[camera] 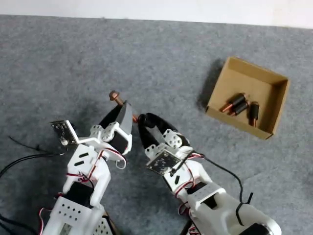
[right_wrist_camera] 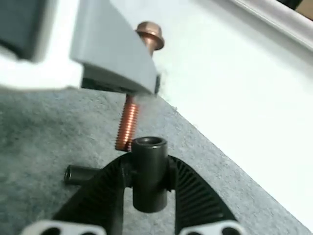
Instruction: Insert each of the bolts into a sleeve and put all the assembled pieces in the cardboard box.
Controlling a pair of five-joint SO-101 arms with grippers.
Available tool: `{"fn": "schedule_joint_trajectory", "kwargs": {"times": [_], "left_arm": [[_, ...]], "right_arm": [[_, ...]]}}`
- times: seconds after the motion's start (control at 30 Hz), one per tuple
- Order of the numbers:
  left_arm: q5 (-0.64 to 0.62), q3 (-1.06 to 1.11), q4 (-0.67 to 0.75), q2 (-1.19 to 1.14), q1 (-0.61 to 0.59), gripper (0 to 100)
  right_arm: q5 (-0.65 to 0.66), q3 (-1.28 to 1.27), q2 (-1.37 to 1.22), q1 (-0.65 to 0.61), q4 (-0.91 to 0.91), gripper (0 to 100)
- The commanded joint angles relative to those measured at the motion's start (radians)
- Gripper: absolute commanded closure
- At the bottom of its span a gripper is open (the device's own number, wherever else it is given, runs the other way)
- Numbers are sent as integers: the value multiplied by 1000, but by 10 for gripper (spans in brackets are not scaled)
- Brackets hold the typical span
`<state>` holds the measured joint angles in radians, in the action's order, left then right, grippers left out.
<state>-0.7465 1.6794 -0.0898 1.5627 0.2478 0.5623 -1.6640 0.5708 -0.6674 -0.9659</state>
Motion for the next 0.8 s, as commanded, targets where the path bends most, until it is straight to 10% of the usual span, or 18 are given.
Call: {"fn": "schedule_joint_trajectory", "kwargs": {"times": [0.0, 0.77], "left_arm": [[25, 24, 2, 21, 5, 996], [-29, 18, -226, 265, -35, 996]], "right_arm": [[-8, -108, 16, -38, -28, 993], [-8, -107, 18, -51, 56, 993]]}}
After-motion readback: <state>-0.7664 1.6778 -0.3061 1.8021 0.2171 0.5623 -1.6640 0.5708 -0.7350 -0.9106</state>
